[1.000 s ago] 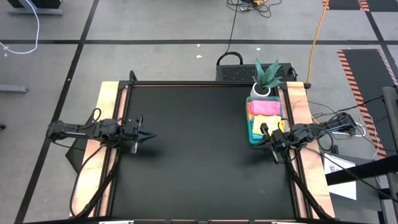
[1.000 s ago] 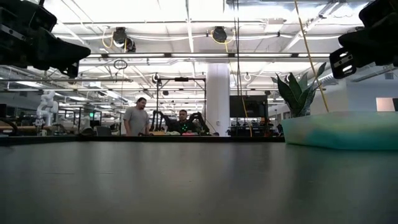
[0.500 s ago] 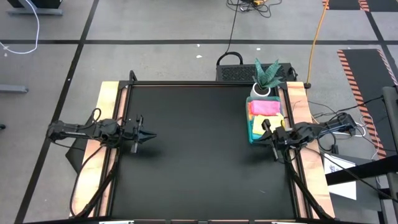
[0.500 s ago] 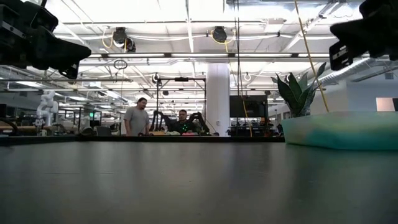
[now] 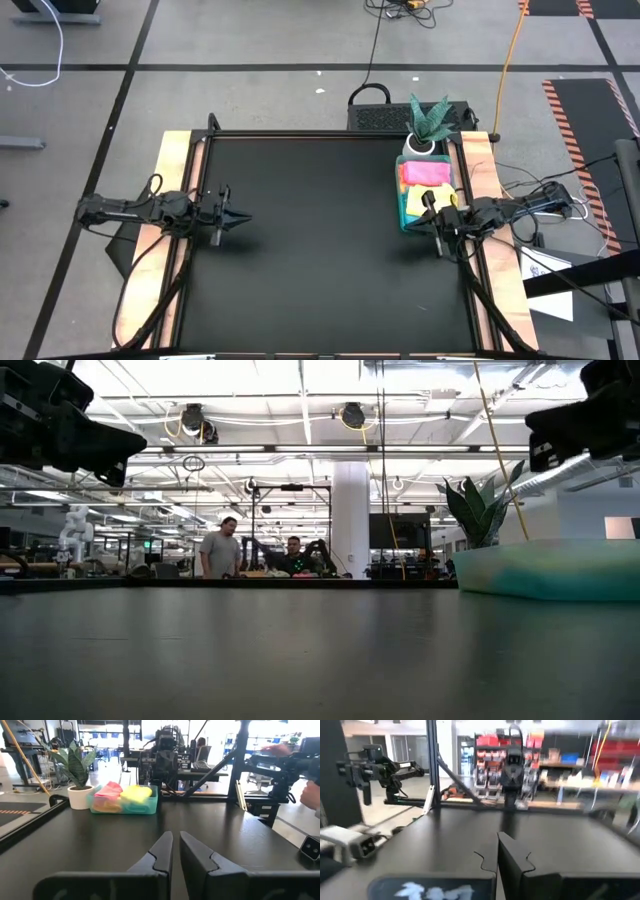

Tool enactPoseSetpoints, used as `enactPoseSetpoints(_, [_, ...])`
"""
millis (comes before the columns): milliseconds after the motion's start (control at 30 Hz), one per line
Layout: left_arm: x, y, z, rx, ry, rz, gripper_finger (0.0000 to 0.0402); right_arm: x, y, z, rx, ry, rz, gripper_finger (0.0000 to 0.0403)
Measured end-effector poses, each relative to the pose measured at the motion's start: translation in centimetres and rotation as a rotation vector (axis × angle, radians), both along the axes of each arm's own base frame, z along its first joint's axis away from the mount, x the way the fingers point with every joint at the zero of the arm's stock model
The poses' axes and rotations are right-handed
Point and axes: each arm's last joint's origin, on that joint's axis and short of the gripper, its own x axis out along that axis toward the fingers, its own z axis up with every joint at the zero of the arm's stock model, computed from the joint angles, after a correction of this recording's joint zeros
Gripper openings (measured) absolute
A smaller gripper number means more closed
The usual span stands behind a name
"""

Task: Fold microfiber towels
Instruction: Return to Home Position

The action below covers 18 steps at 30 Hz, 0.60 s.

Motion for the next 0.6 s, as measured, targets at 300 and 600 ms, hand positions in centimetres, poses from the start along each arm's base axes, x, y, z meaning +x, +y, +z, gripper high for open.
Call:
enactPoseSetpoints(300, [0.0, 0.0, 0.0, 0.0, 0.001, 0.0, 0.0037, -0.1, -0.6, 0.1, 0.097, -0.007, -0.011, 0.0])
enactPoseSetpoints(600, [0.0, 0.0, 0.0, 0.0, 0.001, -0.001, 0.0037, 0.1, -2.3, -0.4, 0.212, 0.039, -0.165, 0.0])
